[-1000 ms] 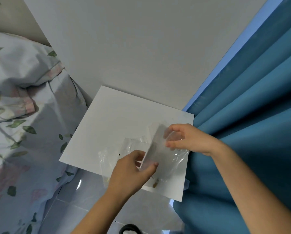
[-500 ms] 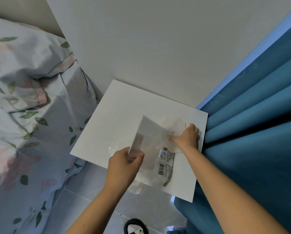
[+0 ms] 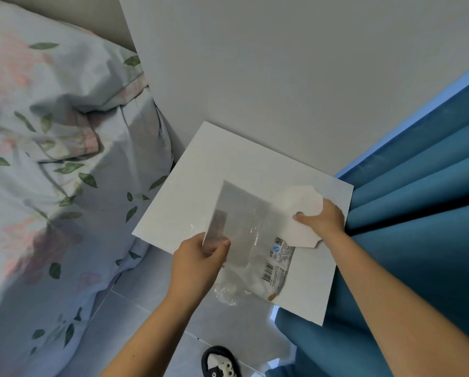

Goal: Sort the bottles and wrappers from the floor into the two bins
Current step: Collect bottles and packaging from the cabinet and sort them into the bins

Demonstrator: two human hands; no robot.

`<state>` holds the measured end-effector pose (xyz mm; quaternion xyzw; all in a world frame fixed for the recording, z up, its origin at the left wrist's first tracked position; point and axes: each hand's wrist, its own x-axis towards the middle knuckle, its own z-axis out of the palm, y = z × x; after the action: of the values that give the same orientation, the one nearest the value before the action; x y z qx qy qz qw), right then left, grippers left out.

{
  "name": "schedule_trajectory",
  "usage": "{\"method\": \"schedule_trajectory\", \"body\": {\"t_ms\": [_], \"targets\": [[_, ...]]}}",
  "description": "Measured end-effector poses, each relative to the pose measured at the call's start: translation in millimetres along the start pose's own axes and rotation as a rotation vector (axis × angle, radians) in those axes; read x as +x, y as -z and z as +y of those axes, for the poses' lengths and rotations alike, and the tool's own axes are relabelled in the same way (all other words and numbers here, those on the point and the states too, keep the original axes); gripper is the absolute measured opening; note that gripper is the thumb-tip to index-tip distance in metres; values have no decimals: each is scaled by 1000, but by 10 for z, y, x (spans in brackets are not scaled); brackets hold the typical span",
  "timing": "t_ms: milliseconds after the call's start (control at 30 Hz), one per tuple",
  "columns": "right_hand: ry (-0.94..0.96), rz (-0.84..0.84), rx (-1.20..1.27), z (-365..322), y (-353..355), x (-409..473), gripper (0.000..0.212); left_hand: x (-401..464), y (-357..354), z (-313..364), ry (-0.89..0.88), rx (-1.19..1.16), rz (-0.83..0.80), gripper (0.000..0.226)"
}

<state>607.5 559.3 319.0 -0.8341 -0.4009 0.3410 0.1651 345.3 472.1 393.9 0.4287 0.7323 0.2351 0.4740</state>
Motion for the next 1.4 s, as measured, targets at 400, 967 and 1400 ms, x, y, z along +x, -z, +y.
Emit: {"method": "schedule_trajectory", "body": {"t_ms": [400, 967, 1400], "targets": [[381, -258, 364, -1290, -642, -1339, 6, -254, 1020, -801, 185, -522, 234, 5], [695, -925, -145, -1700, -4116, -5398, 1, -2788, 3468, -4408, 531, -887, 925, 11], [859, -1112, -615, -248, -5389, -7272, 8, -4392, 3266, -6043, 726, -1094, 1147, 13]]}}
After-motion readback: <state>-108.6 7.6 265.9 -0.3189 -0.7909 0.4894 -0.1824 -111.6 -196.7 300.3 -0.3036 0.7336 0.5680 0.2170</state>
